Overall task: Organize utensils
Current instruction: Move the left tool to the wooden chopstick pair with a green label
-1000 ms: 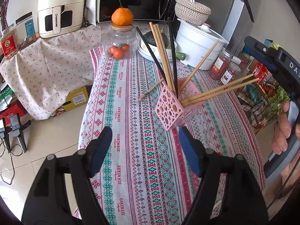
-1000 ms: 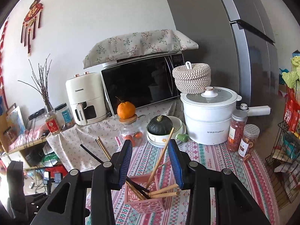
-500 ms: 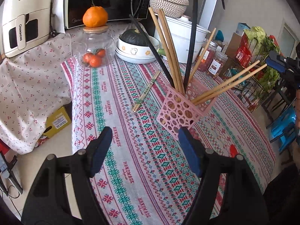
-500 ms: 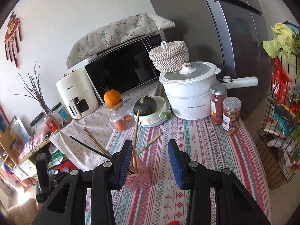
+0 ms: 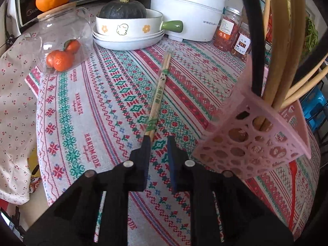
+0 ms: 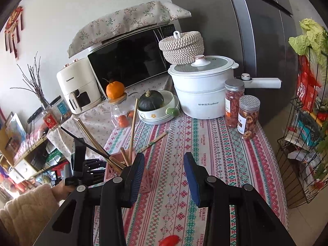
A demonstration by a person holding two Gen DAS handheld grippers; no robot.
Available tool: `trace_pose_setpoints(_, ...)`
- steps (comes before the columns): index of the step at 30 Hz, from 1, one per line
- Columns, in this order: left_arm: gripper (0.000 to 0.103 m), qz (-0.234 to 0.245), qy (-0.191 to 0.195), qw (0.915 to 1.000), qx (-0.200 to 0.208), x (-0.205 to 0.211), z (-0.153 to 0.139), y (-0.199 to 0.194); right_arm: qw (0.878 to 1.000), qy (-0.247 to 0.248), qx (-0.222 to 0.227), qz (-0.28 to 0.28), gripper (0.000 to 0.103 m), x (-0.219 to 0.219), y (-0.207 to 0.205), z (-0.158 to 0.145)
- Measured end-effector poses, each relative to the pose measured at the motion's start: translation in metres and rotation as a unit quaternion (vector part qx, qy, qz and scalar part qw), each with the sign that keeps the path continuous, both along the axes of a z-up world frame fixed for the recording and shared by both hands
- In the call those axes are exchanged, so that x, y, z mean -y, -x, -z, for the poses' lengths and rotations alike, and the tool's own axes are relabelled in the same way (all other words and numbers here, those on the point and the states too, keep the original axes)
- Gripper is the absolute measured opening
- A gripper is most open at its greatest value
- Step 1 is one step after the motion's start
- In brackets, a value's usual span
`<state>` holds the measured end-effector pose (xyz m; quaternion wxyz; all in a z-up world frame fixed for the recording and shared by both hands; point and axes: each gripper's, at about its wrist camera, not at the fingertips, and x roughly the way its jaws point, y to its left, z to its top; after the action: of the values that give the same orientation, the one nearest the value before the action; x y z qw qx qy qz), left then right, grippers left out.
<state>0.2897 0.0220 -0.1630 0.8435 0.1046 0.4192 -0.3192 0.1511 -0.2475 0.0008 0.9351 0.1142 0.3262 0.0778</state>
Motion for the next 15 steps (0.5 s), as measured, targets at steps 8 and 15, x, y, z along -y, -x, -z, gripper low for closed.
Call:
trace_pose_setpoints(8, 0.000, -0.049, 0.009, 0.9982, -0.034, -0.022, 0.000, 0.009, 1.000, -0.009, -0.005, 0.007, 0.040, 0.006, 0.001, 0.003)
trace_pose_setpoints(15, 0.022, -0.050, -0.008, 0.9987, 0.004, -0.030, -0.013, 0.033, 1.000, -0.026, 0.000, 0.001, 0.040, 0.007, 0.008, -0.001)
